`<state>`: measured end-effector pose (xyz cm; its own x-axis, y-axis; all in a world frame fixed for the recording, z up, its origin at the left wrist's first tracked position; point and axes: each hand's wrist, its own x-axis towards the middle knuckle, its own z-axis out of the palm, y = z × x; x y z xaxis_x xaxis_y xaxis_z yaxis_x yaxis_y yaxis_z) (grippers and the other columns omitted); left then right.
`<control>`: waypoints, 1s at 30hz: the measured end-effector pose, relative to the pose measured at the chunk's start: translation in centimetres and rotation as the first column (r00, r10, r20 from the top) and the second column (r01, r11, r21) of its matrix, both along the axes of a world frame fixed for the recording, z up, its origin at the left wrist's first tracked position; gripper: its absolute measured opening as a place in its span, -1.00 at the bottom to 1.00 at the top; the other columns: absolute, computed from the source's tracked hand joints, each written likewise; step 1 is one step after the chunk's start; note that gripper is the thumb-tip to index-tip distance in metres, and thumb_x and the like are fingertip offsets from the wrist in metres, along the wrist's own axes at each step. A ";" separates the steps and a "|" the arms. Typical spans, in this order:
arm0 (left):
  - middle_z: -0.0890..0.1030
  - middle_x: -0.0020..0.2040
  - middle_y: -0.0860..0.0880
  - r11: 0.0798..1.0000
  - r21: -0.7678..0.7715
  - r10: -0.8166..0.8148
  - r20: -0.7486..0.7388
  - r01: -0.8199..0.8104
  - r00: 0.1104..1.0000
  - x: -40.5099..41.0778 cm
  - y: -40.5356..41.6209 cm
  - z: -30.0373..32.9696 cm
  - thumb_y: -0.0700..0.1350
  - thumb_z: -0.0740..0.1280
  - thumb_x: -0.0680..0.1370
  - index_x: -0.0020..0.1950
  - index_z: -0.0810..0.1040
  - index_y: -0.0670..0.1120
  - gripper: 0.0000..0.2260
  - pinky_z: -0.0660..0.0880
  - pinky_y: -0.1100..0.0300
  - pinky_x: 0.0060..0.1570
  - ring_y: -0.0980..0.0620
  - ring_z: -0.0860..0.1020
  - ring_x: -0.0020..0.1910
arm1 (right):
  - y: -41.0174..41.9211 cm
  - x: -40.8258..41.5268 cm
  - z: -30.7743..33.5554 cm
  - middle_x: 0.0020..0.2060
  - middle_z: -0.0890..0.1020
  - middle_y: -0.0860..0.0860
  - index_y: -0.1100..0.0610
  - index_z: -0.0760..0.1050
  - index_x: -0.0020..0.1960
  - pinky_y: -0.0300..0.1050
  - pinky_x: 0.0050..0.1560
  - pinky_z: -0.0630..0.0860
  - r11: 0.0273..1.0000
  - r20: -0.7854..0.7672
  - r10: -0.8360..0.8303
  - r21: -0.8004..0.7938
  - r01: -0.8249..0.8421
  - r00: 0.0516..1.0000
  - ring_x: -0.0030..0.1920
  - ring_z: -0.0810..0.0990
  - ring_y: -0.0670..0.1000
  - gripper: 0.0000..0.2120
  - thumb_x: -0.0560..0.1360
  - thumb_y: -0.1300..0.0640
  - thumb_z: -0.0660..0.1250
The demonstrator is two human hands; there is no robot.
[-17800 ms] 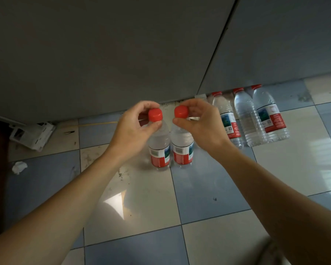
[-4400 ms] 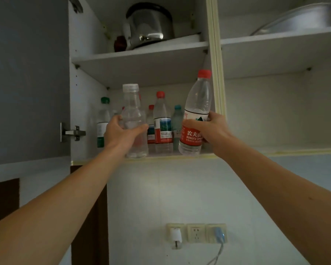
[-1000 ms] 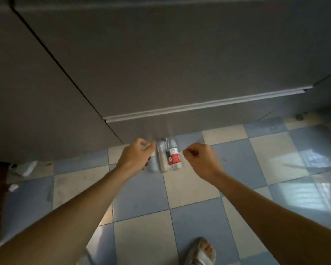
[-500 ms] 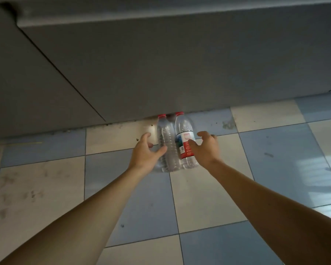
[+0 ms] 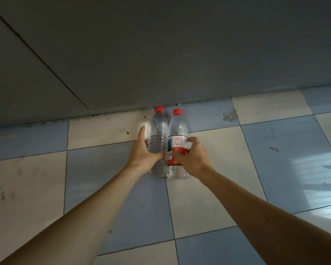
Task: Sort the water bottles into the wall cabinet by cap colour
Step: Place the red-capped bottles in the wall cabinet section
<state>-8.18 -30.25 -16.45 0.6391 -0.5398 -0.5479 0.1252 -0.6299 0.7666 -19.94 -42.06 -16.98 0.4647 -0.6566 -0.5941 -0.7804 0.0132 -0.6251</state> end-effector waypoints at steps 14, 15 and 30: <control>0.54 0.21 0.07 0.996 0.073 -0.058 0.093 0.051 0.994 5.1 -0.8 -1.0 0.05 0.53 0.47 0.40 0.43 0.00 -0.44 0.46 0.24 -0.03 0.08 0.53 0.10 | -0.3 5.1 -1.1 0.04 0.54 -0.01 0.08 0.29 0.47 -0.19 -0.27 0.49 1.000 0.104 -0.027 0.016 0.025 0.994 -0.13 0.56 -0.06 -0.46 0.58 -0.09 0.35; 0.56 0.18 0.07 0.995 0.077 -0.063 0.105 0.056 0.992 5.4 -1.3 -1.3 0.07 0.54 0.45 0.35 0.46 0.01 -0.47 0.48 0.23 -0.04 0.08 0.55 0.08 | -0.4 5.7 -1.4 0.08 0.56 0.00 0.08 0.29 0.48 -0.16 -0.20 0.53 0.998 0.114 -0.052 0.047 0.047 0.992 -0.08 0.58 -0.03 -0.44 0.57 -0.06 0.37; 0.58 0.23 0.16 0.987 -0.160 0.070 0.240 -0.032 0.968 5.5 1.2 3.7 -0.15 0.57 0.42 0.43 0.46 0.08 -0.38 0.34 0.65 0.01 0.27 0.52 0.21 | -0.7 6.6 4.4 0.01 0.65 -0.16 0.00 0.54 0.29 -0.34 -0.09 0.56 0.998 0.490 0.035 0.034 -0.059 0.871 -0.06 0.65 -0.19 -0.57 0.46 0.10 0.54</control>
